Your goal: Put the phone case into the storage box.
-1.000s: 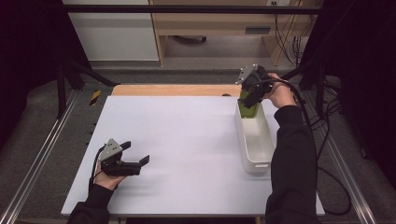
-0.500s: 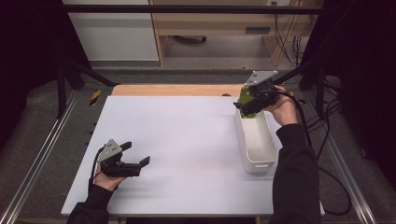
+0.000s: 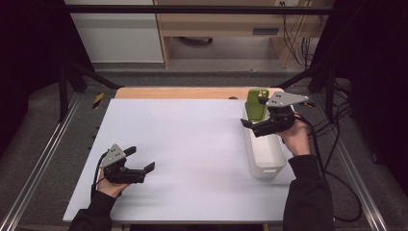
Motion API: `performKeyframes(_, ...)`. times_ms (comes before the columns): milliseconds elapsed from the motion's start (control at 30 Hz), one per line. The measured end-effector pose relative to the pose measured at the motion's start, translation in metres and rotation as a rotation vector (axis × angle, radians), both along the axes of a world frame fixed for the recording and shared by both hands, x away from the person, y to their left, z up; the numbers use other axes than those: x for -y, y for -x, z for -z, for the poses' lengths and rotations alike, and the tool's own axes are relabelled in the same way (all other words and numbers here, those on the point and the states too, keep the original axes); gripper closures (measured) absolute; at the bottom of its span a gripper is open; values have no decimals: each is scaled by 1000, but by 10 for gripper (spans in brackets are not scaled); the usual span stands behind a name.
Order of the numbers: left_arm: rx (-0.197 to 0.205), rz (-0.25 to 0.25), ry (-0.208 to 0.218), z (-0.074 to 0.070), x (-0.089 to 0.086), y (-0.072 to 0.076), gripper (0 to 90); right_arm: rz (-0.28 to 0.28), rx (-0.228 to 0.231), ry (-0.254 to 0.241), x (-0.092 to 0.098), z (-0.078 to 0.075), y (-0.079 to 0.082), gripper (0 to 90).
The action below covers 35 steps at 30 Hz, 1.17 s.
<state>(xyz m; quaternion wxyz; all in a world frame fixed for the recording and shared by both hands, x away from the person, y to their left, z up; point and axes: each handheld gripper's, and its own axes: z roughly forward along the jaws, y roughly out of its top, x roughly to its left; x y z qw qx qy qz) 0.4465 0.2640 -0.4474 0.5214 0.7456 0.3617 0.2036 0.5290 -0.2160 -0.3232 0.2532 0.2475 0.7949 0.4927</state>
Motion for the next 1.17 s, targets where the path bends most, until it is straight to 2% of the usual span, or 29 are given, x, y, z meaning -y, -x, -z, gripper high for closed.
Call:
performKeyframes(200, -1, 1, 0, -1, 1, 1, 11, -4, -14, -126, 9, 16, 25, 34)
performKeyframes(467, 2, 10, -2, -1, 1, 2, 12, 0, -11, -214, 19, 44, 55, 32)
performKeyframes(700, 1, 13, 6, -2, 1, 2, 12, 14, -17, -243, 33, 63, 72, 32)
performKeyframes(900, 9, 22, 8, -3, 0, 4, 11, 31, -2, -213, 41, 78, 81, 18)
performKeyframes(1000, 12, 22, 12, -3, 0, 4, 12, 28, -19, -200, 44, 84, 82, 12)
performKeyframes(1067, 15, 20, 11, -4, 0, 5, 12, 32, -25, -225, 47, 86, 85, 12)
performKeyframes(1167, 17, 23, 9, -4, 0, 5, 12, 45, -29, -222, 50, 89, 87, 12)
